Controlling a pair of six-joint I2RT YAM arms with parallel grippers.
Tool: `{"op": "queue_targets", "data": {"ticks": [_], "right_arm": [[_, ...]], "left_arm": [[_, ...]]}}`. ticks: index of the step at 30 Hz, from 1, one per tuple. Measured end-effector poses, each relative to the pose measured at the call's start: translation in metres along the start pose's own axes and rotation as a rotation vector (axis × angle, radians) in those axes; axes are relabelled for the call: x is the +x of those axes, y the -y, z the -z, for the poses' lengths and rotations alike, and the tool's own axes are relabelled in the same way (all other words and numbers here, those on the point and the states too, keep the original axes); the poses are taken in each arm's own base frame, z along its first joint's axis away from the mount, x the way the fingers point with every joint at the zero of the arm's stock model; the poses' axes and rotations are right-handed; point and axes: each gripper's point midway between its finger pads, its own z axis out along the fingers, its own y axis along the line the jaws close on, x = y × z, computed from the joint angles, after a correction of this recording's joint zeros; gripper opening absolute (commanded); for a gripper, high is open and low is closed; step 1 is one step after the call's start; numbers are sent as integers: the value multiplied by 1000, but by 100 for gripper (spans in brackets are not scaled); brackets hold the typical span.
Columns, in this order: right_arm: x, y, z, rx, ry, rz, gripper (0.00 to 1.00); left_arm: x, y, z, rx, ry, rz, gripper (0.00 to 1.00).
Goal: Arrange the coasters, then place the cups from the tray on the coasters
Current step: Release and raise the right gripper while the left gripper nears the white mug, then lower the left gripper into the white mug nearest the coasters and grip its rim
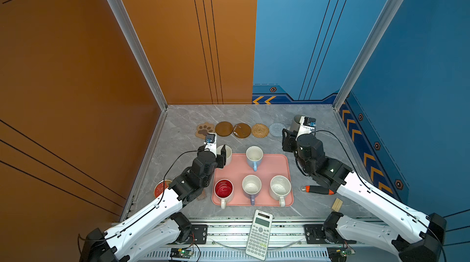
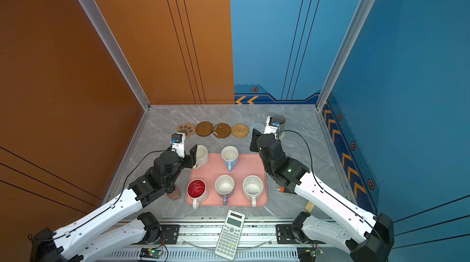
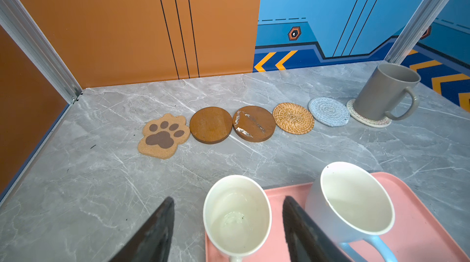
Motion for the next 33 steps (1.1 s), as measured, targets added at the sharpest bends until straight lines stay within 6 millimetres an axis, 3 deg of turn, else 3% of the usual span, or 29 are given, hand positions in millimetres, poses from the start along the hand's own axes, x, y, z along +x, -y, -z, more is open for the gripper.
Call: {"op": "queue_targets", "data": {"ticks": [10, 15, 20, 33], "right_arm": [[12, 14, -12, 48, 2, -2, 48], [16, 30, -18, 89, 3, -12, 49], [22, 53, -25, 139, -3, -38, 48], [26, 65, -29, 127, -26, -79, 47]], "left_arm": [[5, -9, -8, -88, -98, -58, 68], [13, -15, -10, -124, -191, -93, 66], [30, -11, -7, -88, -281, -97, 65], [72, -9, 6, -49, -467, -106, 63]]}}
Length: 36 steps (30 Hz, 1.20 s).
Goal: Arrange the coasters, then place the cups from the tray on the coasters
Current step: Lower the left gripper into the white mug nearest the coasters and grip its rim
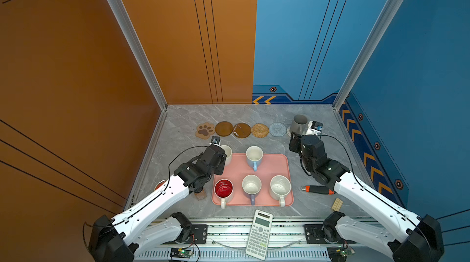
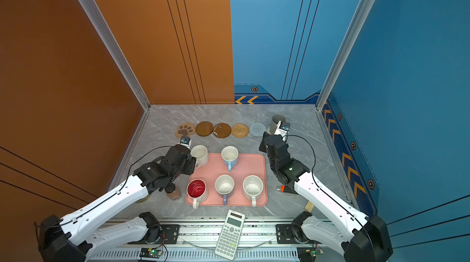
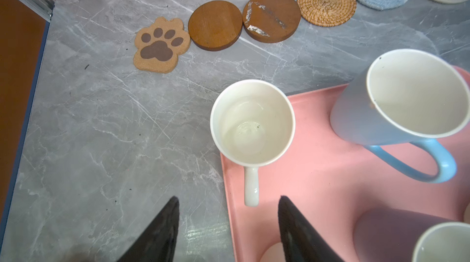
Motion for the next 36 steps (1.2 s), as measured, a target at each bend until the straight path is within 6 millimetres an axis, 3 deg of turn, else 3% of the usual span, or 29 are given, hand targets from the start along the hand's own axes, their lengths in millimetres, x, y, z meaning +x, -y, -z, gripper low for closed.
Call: {"op": "queue_targets", "data": {"ticks": [16, 36], "right_arm": [[-3, 1, 6, -48, -9, -40, 46], [1, 0, 4, -72, -33, -62, 45]], "left_arm": [[23, 14, -17, 49, -124, 17, 63], [41, 13, -41, 0, -220, 28, 54]]}}
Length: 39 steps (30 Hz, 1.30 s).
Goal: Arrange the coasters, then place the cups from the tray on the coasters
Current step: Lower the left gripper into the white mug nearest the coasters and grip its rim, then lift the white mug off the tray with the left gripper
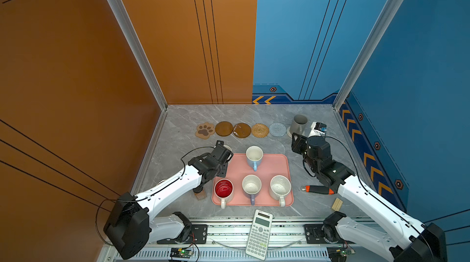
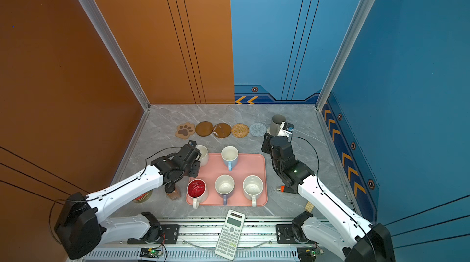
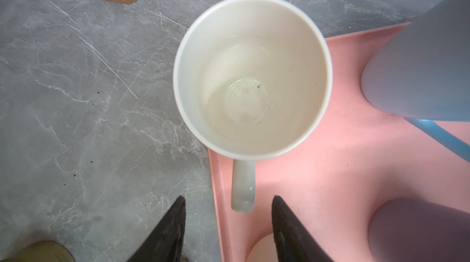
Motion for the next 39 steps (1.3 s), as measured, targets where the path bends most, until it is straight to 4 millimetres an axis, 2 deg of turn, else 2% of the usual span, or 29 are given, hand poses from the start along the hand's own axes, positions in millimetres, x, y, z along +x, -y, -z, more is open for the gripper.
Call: {"op": "queue_targets", "data": {"ticks": [19, 39], "right_arm": [[-2, -7, -1, -38, 3, -14, 45], [0, -11, -6, -57, -8, -21, 45]], "left_arm": [[-9, 0, -13, -14, -29, 16, 49], [-2, -1, -28, -22, -87, 18, 44]]}}
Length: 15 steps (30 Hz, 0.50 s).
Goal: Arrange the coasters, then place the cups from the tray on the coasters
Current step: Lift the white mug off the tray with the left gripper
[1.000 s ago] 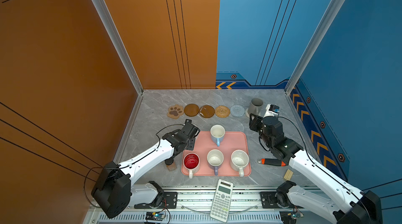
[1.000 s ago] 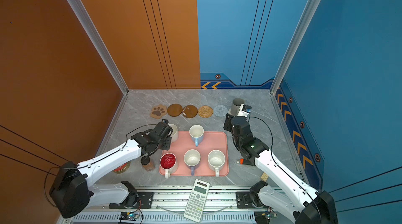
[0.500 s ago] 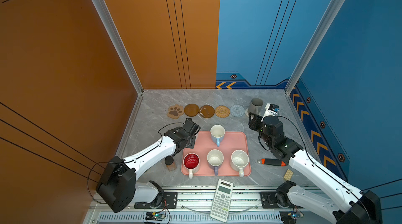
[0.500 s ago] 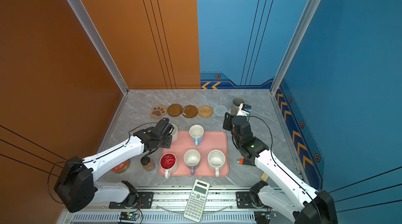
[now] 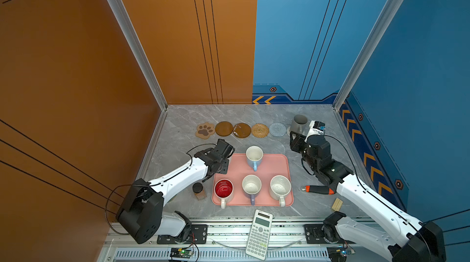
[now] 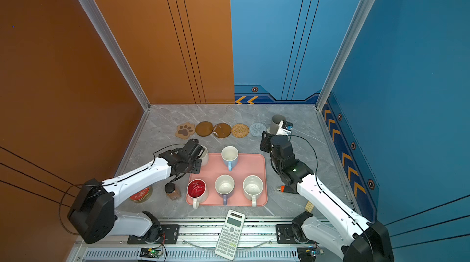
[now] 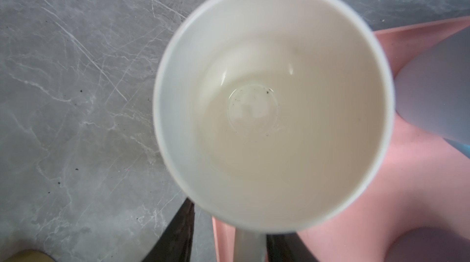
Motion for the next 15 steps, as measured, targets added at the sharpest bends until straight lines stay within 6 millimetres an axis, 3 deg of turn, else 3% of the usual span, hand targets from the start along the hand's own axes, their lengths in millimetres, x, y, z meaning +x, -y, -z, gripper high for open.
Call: {"op": "queue_targets", "data": {"ticks": [15], "right_arm": [[4, -1, -2, -7, -17, 2, 44]], "left_arm": [[-2, 3, -4, 11, 1, 4, 40]]}}
